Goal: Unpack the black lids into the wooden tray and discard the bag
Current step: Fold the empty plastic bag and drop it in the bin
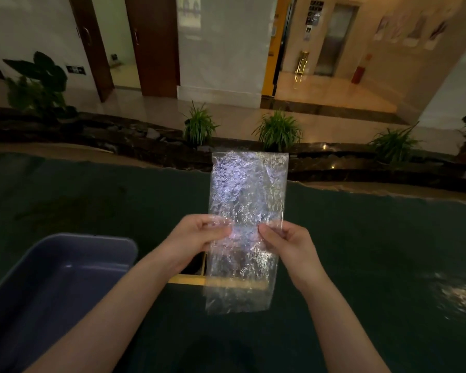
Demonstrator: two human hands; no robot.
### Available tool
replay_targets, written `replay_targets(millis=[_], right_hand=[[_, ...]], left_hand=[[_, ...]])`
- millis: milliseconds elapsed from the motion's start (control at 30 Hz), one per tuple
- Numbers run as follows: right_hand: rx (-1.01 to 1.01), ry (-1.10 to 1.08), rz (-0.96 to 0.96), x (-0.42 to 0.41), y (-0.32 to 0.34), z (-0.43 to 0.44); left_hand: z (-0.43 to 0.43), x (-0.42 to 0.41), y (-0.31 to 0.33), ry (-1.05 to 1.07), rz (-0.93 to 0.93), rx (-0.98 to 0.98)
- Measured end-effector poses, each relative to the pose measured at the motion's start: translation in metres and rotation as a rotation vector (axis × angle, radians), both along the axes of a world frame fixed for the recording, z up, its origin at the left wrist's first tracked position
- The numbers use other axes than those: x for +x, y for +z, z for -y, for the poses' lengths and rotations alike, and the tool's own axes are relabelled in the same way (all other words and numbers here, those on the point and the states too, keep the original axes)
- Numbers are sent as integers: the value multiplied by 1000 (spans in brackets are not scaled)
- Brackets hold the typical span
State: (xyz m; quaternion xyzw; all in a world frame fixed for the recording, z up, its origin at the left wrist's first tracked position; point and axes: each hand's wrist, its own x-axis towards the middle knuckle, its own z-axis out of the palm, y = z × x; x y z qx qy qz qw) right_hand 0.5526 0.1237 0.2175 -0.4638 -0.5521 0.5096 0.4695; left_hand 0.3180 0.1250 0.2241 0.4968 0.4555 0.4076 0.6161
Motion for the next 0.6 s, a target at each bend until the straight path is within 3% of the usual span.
replay_targets(millis=[167, 333, 467, 600], right_hand=[[-51, 198, -70, 13, 10, 0], [32, 210, -85, 20, 14, 2], [63, 292, -57, 23, 16, 3], [-15, 305, -213, 21, 20, 6]], left_hand=[[1, -10, -1, 53, -109, 136], [-1, -23, -2, -119, 42, 88], [-2, -24, -1, -70, 79, 78], [1, -20, 2, 15, 81, 99]])
